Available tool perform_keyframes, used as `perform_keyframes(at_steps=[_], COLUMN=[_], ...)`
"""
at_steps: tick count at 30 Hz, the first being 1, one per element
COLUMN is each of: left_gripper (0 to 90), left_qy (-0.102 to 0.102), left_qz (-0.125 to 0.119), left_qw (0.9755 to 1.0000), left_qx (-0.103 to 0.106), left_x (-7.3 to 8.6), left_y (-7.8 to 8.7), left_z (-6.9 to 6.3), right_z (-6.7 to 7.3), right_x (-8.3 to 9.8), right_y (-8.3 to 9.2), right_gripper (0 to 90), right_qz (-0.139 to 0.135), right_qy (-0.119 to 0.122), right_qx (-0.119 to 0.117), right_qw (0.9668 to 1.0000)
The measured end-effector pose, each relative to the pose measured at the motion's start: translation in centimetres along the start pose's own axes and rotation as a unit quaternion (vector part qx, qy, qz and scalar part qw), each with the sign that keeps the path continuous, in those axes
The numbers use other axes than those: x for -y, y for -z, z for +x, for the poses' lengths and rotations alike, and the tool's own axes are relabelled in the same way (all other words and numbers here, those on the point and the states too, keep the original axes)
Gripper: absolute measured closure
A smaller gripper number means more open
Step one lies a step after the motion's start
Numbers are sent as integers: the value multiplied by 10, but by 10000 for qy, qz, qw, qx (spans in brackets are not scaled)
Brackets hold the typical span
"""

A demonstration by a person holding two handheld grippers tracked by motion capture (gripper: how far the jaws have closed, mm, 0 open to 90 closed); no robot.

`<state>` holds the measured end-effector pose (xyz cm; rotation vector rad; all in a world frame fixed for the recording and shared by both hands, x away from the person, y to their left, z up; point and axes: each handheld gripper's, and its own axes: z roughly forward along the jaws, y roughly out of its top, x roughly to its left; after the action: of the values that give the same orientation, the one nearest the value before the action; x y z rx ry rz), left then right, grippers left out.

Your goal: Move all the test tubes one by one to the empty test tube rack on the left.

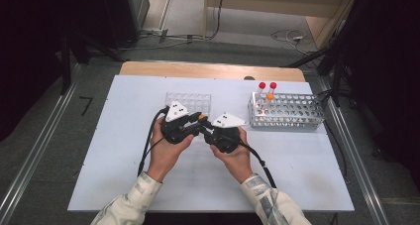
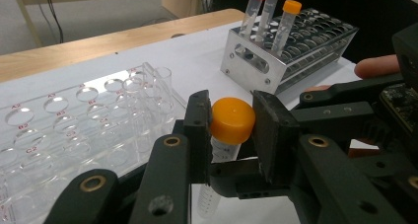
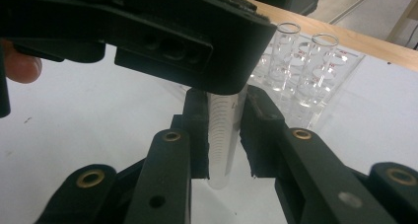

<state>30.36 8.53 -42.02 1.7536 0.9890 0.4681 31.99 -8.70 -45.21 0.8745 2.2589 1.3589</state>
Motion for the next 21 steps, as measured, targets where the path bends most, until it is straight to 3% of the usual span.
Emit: perform_keyframes(at_steps=[3,5,10,13,21], left_gripper=[709,709,710,710,710], left_qy=[19,36,112,140,216], left_qz=[-35,-66,-135,-211,-240], left_qw=[10000,10000,9998,9997,9994], left_qx=[8,-8,-10,-12,-144], left_x=[0,-1,-3,-7,-16], left_y=[0,1,4,6,11], left_z=[0,0,3,3,8], right_z=[0,0,0,-1,-13], right_x=[0,0,-2,-3,0], right_y=[1,1,5,9,25], right_gripper=[702,644,405,307,209], right_qz=[2,-16,-36,-3,-25], right_qy=[-8,-26,-85,-53,-72], right_qx=[-17,-72,-133,-131,20], right_qw=[10000,10000,9999,9999,10000])
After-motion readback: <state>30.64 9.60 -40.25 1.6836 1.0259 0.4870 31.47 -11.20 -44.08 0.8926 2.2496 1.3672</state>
